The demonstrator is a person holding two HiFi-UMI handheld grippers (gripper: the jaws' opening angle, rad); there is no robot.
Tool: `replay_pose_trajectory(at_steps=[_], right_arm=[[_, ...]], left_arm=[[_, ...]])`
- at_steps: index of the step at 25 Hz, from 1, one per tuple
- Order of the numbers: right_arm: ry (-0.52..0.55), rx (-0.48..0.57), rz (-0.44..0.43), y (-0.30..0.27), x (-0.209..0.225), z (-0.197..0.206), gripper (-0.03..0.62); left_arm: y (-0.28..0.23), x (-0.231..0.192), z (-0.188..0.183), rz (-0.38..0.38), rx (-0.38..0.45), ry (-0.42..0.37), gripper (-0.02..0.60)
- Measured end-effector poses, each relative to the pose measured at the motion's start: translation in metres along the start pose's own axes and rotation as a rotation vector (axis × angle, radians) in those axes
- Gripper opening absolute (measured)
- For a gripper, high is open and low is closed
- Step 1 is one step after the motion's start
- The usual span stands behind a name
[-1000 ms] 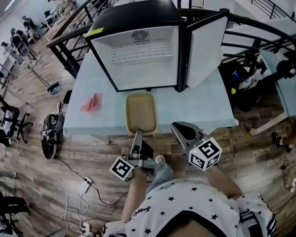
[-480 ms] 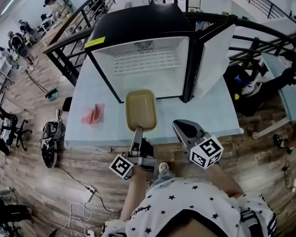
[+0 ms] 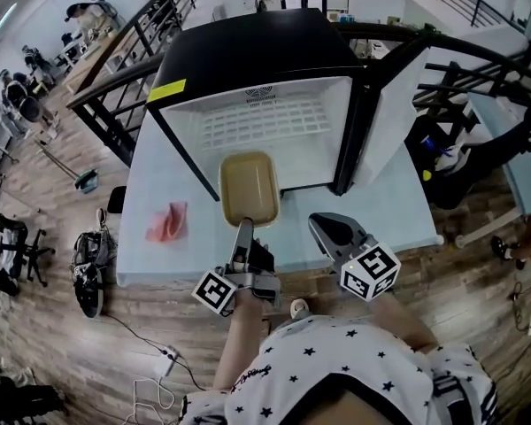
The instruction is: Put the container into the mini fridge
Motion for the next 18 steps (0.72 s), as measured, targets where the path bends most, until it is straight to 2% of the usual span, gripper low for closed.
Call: replay_pose_trajectory(at_steps=[6,18], right_arm=[[0.003,0.011,0.034,-0.019,0.009,-0.002,0.021],[0.002,0.016,0.093,-0.041,0.014,0.001,0.021]], left_arm=[[-0.036,-0.006,-0.020,0.013,-0.019,0.009,0.225],[-0.089,-0.033,-0.041,-0.006,-0.057,0.071,0.225]])
Point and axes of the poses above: the fingertips, and each gripper's own axes: y backward along the fingers, x to its right, z out of its underside, the point moved 9 cm from there along y, backward along the fingers, and after that the axes turned 5 degrees about -y, right-handed, at the moved point
